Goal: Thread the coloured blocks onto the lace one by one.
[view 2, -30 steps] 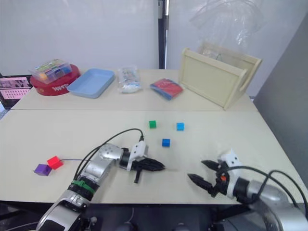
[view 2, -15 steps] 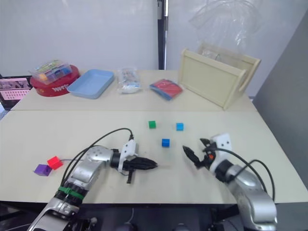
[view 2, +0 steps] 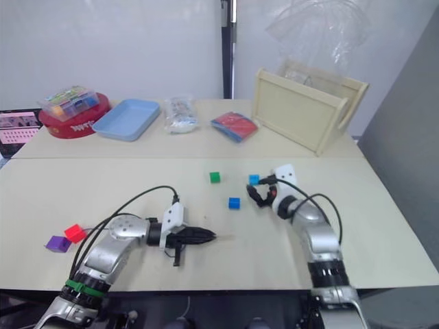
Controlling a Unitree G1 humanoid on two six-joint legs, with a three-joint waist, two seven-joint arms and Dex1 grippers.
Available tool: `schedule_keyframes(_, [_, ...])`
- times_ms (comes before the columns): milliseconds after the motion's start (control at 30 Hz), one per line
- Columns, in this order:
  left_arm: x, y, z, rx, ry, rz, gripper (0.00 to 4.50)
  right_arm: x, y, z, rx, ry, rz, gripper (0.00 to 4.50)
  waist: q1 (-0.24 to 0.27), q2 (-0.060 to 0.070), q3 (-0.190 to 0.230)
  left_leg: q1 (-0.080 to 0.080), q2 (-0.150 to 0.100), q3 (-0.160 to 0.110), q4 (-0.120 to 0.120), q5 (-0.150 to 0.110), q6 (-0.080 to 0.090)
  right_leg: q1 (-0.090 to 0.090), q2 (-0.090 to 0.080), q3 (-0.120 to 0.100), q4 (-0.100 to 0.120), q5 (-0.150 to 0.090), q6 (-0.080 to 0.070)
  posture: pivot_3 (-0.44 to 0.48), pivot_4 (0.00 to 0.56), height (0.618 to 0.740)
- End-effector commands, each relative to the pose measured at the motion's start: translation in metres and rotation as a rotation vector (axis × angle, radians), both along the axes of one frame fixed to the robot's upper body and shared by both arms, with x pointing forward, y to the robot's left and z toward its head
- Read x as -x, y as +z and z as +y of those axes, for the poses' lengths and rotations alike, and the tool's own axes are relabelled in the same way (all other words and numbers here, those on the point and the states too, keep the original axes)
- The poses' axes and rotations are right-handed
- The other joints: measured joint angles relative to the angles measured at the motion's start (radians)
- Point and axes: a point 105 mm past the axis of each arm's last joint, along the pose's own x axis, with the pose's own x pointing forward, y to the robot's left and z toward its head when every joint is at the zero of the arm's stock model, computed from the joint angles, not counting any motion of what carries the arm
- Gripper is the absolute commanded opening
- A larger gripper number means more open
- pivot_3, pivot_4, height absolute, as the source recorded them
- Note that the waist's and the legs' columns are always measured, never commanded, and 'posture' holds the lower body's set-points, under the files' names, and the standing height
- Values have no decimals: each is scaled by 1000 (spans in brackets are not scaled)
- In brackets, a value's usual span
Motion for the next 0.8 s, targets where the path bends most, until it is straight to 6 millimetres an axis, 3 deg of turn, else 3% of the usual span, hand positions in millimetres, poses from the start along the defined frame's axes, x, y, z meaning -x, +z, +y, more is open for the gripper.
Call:
schedule_keyframes(33, [0, 11, 4, 20, 18, -41, 0, -15, 6, 2, 3, -20, -36, 4490, -4, 0, 0, 0, 0, 0, 0, 0, 0, 0, 0, 0, 0, 0, 0, 0, 150, 740])
schedule_keyframes(200, [2, 11, 6, 17, 33, -42, 0, -30, -4, 5, -4, -45, -21, 4490, -7, 0, 0, 1, 0, 0, -2, 1, -2, 0, 0, 0, 0, 0, 0, 0, 150, 740])
schedule_keyframes(300, [1, 11, 9, 15, 51, -52, 0, -34, -2, 16, -31, -11, -34, 3729, -10, 0, 0, 2, 0, 0, -2, 1, -2, 0, 0, 0, 0, 0, 0, 0, 150, 740])
schedule_keyframes(533, [-8, 15, 24, 2, 108, -74, 0, -33, 2, 17, -67, -9, -75, 1312, -8, 0, 0, 2, 1, 0, -2, 2, -3, 0, 0, 0, 1, 0, 0, 0, 150, 740])
schedule_keyframes(700, [-11, 18, 36, -5, 123, -77, 0, -23, 12, 10, -87, -11, -116, 1207, -7, 0, 0, 2, 1, 0, -3, 2, -3, 0, 0, 0, 1, 0, 0, 0, 150, 740])
schedule_keyframes(800, [-8, 15, 39, -17, 117, -69, 0, -7, 30, 3, -126, -17, -188, 1207, -5, 1, 0, 1, 1, 0, -3, 1, -3, -1, 0, 0, 1, 0, 0, 0, 150, 740])
